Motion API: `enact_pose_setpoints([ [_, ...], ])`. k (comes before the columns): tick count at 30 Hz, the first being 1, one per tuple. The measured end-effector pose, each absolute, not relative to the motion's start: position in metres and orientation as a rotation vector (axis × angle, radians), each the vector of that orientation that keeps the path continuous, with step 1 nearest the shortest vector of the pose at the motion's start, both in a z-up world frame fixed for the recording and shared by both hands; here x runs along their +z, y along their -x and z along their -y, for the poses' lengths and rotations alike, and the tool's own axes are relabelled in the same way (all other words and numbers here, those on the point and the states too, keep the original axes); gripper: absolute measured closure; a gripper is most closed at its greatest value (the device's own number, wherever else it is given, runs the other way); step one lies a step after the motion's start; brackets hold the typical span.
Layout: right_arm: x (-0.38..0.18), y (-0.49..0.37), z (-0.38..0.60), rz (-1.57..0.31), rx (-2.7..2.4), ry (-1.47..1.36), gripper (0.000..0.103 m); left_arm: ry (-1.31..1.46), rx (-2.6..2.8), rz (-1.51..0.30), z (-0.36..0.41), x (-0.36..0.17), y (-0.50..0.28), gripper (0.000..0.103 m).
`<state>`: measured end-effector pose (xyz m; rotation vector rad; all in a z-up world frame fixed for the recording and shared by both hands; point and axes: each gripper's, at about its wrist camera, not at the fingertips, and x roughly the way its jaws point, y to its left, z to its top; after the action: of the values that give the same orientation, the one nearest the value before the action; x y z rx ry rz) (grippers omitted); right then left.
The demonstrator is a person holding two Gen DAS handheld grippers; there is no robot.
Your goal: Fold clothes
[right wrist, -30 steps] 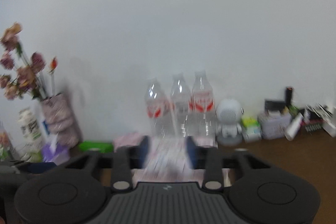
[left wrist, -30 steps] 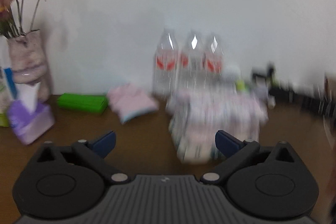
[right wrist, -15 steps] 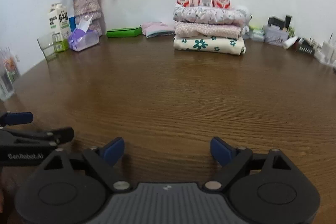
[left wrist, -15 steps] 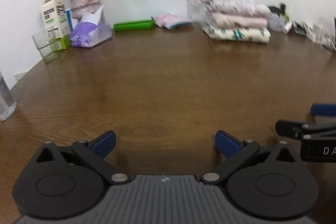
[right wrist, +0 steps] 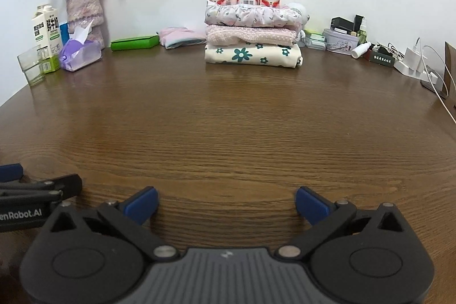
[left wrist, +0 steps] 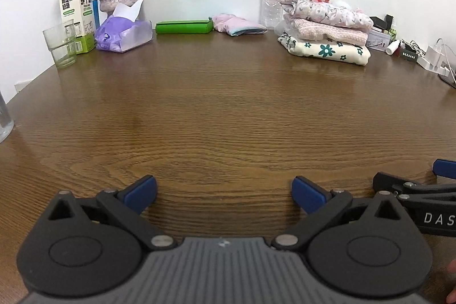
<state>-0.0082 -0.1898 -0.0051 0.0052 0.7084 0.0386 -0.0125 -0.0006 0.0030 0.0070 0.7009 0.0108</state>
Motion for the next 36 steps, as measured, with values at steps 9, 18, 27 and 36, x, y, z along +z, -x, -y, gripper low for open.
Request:
enact_pose_setpoints([
  [9,-0.0042,0.0048,0.1867,-0.708,0.072,0.008,0.000,-0.015,-0.006,-0.702,0.0021,0.0025,0.0119,0.000],
  [18,-0.0044,0.0053,0.1863,-0.707,0.072,0.008,0.000,-0.014,-0.009,-0.702,0.0010,0.0030,0.0113,0.000],
  [27,-0.0047,0.0056,0.1865,-0.707,0.072,0.008,0.000,-0.013,-0.008,-0.702,0.0012,0.0027,0.0116,0.000],
  [36,-0.0048,0.0056,0.1862,-0.706,0.072,0.008,0.000,-0.014,-0.008,-0.702,0.0018,0.0026,0.0120,0.000],
])
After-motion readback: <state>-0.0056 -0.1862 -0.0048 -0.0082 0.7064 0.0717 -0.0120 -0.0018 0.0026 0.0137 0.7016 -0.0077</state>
